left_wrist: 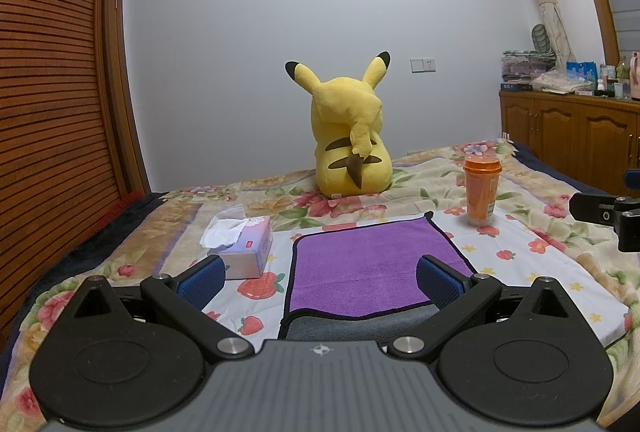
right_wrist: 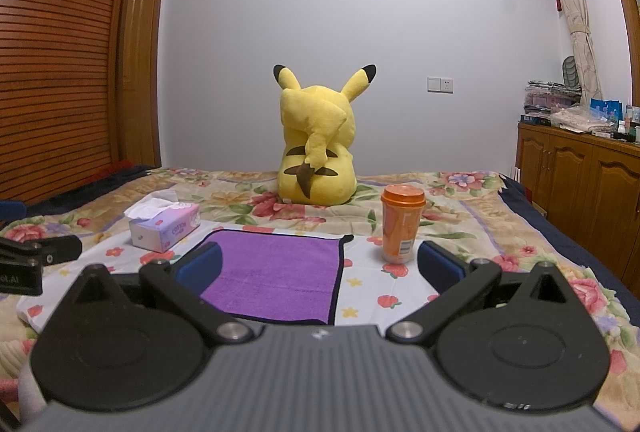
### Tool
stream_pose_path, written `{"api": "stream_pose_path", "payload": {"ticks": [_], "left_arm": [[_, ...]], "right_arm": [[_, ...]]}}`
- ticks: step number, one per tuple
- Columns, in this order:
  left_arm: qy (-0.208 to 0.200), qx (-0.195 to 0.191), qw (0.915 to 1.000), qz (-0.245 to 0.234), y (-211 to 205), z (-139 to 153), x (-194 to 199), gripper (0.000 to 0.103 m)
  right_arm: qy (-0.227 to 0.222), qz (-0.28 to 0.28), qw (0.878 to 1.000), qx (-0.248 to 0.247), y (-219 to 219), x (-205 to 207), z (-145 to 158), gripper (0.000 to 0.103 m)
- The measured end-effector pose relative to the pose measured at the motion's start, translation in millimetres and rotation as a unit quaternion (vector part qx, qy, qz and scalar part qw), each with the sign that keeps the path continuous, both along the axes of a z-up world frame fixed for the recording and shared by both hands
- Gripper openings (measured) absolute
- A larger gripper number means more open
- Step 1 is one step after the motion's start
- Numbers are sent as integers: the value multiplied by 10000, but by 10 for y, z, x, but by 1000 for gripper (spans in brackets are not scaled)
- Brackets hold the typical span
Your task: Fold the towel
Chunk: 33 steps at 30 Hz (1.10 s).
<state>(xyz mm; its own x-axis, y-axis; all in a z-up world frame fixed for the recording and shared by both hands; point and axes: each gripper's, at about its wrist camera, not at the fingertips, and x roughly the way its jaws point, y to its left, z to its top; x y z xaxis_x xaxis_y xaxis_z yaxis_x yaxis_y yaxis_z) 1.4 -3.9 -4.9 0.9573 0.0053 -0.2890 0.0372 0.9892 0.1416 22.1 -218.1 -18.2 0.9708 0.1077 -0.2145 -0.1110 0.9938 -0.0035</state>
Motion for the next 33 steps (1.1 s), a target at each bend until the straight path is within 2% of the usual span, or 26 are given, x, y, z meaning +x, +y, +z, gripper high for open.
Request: {"api": "stream_pose_path", "payload": {"ticks": [12,16,33], "left_arm": [[116,79,9999,-31,49,-44,37,103],[234,105,9997,-41,60,-47,39,103],[471,175,9987,-46,18,-96,210,103]], "right_arm": [[13,24,10000,12,94,-44,121,103],[59,37,10000,8,-5,29,-44,103],[404,147,9991,-47,159,215,-29,103]]}}
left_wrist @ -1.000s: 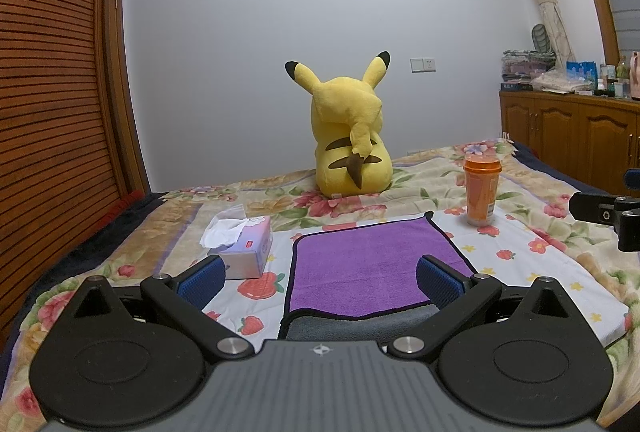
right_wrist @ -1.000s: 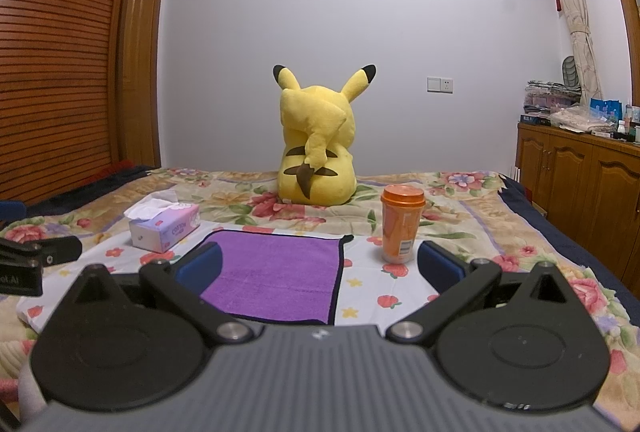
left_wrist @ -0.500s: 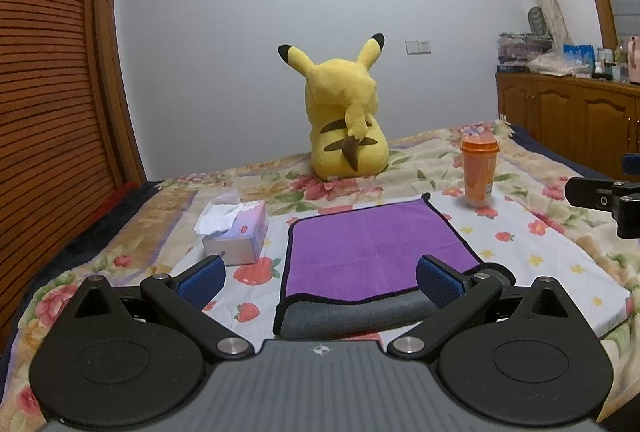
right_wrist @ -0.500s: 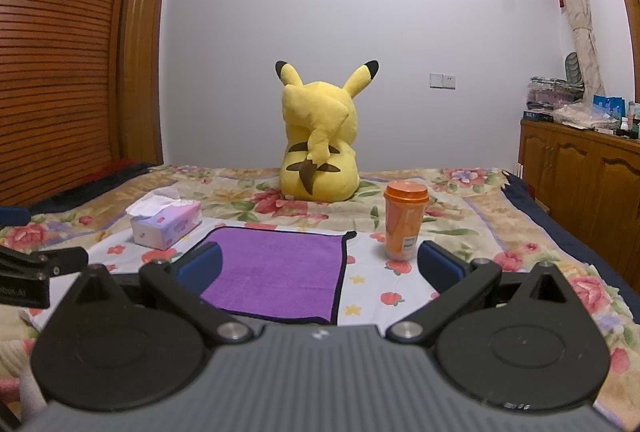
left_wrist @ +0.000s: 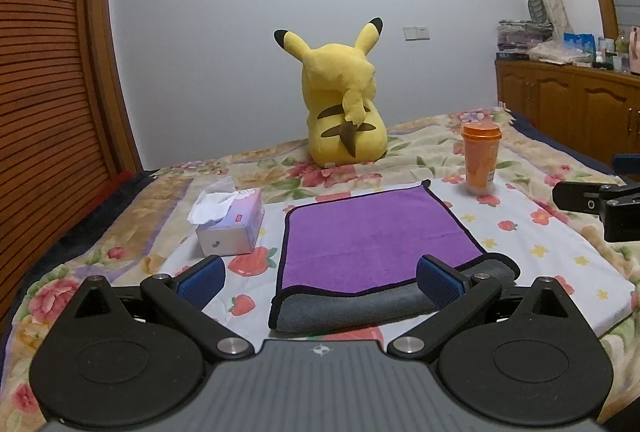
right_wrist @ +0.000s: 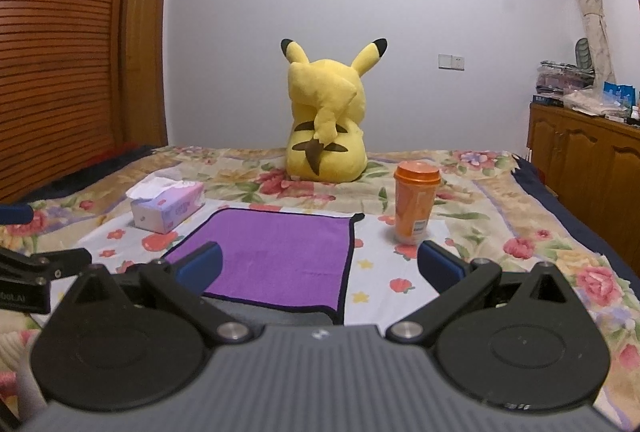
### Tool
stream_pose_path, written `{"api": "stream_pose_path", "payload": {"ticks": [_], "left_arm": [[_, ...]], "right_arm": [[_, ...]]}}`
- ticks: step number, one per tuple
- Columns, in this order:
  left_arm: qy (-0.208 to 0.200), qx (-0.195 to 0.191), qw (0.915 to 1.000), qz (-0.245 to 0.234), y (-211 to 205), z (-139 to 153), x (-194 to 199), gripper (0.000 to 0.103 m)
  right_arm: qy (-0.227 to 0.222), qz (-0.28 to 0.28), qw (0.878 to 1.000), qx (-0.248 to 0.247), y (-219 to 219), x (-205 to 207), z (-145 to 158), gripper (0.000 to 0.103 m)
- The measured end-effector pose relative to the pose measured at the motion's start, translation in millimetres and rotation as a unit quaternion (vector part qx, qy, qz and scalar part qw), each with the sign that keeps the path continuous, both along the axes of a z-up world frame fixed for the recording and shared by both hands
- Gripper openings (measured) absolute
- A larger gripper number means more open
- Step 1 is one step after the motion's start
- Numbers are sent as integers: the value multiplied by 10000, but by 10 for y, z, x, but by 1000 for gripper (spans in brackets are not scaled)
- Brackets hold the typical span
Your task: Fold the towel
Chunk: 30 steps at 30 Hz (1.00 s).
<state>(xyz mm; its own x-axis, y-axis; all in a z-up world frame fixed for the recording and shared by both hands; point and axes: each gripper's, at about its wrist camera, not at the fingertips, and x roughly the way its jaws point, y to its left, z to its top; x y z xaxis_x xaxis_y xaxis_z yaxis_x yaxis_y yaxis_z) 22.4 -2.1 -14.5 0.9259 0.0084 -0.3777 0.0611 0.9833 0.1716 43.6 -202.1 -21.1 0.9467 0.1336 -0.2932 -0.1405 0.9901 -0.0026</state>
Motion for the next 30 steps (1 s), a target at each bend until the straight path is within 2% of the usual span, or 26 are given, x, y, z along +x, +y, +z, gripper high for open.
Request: {"api": "stream_pose_path", "payload": {"ticks": [19,30], "left_arm": [[143,22,9998,123,86,-65,403,103],[447,-53,9989,114,197,-137,590,103]], "right_arm": [[263,132,9996,-42,7,306,-83,103],[495,187,9986,-74,-7,571,-151,103]]}}
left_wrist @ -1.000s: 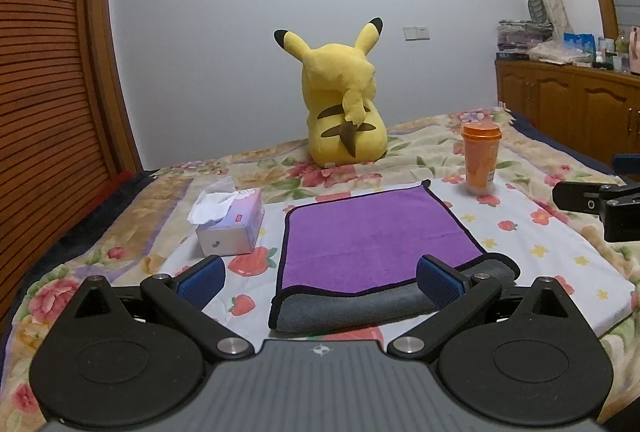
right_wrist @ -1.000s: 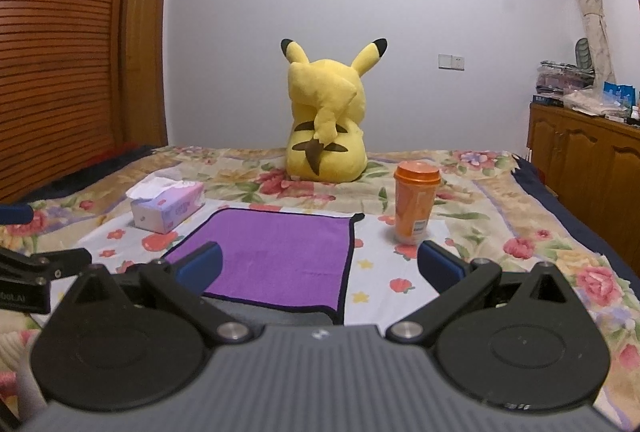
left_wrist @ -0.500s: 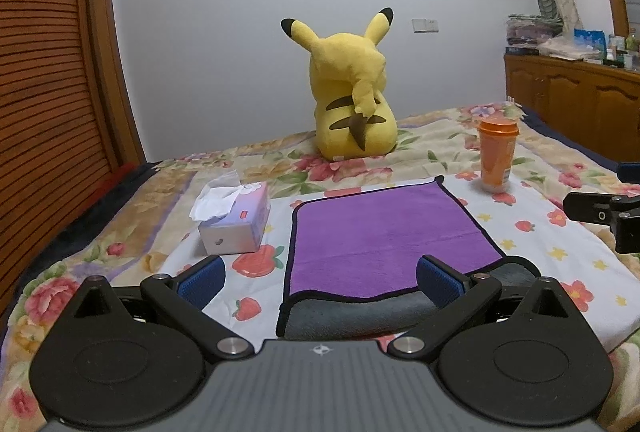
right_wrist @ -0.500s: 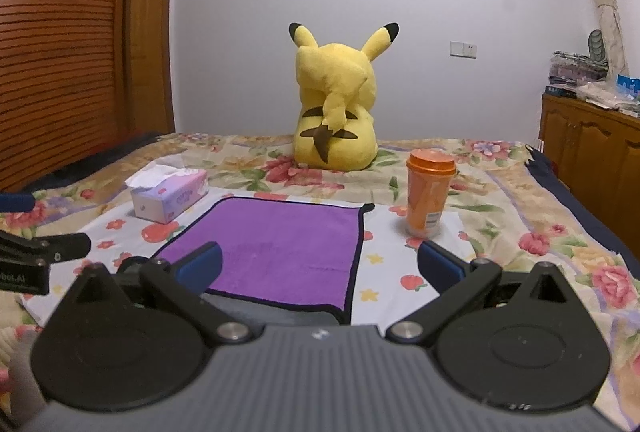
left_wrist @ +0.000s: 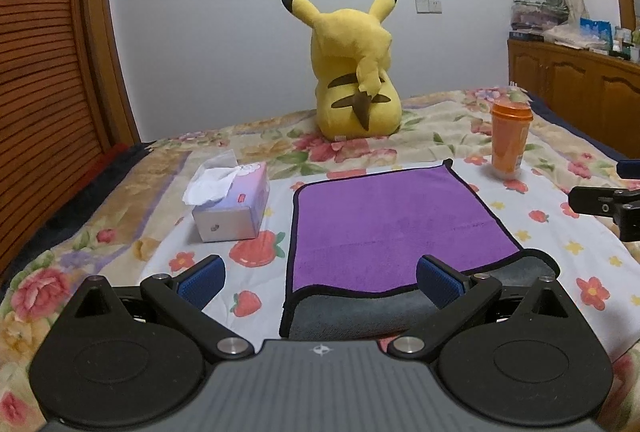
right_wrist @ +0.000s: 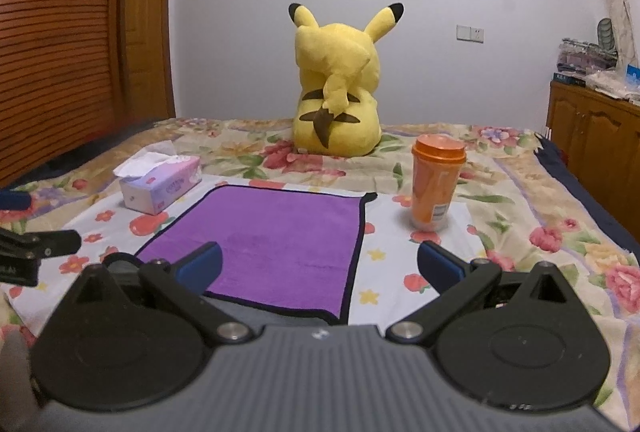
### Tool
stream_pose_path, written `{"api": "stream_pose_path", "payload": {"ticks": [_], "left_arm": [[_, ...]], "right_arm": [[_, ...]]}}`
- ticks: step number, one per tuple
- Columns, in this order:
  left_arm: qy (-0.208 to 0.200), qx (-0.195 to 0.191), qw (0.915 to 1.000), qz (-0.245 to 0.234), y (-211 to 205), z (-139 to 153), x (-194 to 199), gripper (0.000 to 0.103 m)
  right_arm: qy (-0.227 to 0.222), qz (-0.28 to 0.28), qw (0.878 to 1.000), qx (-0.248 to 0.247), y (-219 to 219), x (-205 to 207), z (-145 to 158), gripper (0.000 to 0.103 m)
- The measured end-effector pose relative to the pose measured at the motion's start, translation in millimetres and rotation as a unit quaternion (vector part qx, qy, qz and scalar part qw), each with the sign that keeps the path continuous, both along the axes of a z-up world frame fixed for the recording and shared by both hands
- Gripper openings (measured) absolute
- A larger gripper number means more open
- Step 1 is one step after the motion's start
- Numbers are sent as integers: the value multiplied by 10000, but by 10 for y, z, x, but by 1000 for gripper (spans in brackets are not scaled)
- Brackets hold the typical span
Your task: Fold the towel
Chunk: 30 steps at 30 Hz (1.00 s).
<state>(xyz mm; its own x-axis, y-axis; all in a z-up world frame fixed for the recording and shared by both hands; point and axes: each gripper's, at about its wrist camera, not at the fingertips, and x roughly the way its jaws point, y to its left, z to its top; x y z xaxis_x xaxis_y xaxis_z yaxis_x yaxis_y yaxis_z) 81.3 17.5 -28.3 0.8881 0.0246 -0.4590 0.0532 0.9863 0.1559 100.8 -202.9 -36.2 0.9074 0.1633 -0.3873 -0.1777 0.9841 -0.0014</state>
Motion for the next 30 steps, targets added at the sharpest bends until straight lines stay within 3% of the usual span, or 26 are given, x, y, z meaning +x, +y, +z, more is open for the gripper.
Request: {"api": "stream_pose_path", "payload": {"ticks": [8,30], "left_arm": [[53,23,10000,-18,60,-18,95,103],[798,204,9966,-99,374,-357,819,103]], "right_arm": [[142,21,9998,-135,-17,176,-45,103],[792,171,9963,-278,-30,553,-269,103]]}}
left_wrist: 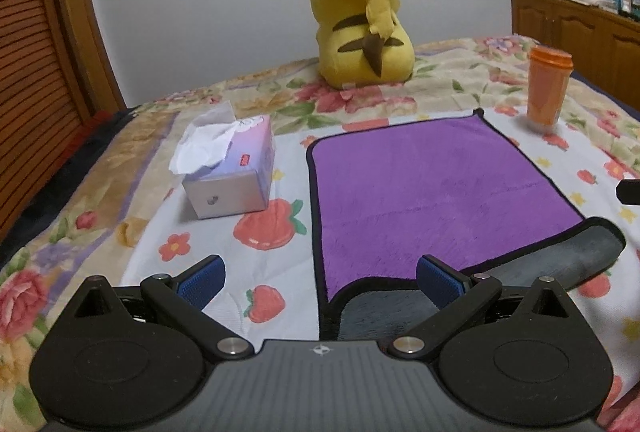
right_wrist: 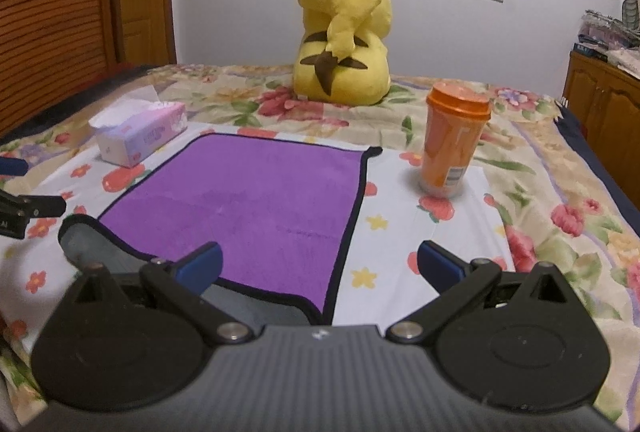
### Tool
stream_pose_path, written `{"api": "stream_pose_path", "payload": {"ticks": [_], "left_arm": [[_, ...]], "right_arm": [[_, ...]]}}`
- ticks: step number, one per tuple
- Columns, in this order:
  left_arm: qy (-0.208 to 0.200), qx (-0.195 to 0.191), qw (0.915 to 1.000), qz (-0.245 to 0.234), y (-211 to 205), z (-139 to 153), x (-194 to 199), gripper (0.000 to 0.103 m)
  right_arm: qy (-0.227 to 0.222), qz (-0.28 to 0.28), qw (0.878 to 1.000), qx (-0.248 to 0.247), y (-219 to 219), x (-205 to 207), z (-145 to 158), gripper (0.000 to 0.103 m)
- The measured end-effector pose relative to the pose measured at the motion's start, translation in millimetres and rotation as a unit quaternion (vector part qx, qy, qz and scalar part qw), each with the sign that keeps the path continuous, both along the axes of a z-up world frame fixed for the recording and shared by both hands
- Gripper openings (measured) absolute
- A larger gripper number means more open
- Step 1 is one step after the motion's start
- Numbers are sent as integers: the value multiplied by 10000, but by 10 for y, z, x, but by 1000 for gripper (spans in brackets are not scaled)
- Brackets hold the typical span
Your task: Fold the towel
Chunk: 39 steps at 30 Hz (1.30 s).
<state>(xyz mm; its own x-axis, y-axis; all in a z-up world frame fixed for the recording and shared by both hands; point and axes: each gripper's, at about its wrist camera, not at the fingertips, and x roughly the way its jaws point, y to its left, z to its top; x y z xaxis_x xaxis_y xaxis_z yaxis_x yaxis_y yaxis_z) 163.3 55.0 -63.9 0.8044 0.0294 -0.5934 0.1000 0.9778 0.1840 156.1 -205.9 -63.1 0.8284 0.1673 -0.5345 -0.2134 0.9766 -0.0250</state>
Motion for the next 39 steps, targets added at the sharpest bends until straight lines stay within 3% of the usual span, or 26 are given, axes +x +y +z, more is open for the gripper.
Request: {"api": "stream_pose_path", "payload": {"ticks": [11,20,23,31,39], "left_arm": [[466,-275,9984,-163,83,-182,206,103],[862,-458,9946,-360,81,-312,295,89],[1004,-460,9931,-397,70,-362,305,84],[1193,-369,9910,-482,42,-422,294,71],[1248,-462,9898,-507,37,-431,281,63]], "right_arm": [[409,114,9991,-29,38,141,-160,103],[847,130,9962,180,-3,210,-289,102],[1043,185,9941,252,-6,230,-336,85],[1376,335,9896,264,20,239,-411,80],[1534,437,9866,347,23,242,-433,61]]}}
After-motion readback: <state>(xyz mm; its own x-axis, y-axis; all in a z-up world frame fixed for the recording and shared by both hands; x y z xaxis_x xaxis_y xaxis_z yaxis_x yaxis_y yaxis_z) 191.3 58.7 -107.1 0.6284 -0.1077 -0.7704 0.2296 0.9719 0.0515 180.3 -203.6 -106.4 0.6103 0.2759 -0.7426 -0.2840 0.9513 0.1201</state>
